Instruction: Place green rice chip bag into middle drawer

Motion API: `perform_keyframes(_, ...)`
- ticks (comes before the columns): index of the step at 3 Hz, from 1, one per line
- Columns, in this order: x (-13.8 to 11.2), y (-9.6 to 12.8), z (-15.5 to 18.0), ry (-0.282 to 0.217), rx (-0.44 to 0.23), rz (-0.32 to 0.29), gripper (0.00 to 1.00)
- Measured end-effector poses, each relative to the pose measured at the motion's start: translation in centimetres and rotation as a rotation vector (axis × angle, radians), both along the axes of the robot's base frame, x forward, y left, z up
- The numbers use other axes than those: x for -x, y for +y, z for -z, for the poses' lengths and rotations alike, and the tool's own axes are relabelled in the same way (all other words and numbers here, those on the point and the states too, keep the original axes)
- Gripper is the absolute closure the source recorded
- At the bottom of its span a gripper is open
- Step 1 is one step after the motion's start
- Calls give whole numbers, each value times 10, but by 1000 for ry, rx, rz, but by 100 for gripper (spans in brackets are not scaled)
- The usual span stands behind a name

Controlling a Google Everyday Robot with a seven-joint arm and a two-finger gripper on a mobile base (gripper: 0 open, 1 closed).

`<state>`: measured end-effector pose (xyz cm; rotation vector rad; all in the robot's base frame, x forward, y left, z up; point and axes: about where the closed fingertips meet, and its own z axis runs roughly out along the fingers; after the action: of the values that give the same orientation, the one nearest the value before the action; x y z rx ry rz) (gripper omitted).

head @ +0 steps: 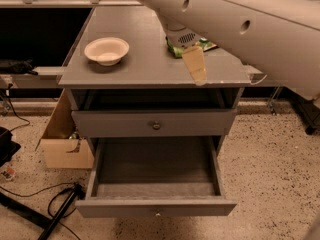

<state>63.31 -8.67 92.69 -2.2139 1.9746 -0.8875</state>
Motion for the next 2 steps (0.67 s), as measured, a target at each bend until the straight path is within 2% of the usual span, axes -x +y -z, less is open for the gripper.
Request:
perform_keyframes(1, -48, -5, -12, -88, 28, -80, 0)
perform_keyframes(2, -108, -15, -23, -127, 72, -174, 0)
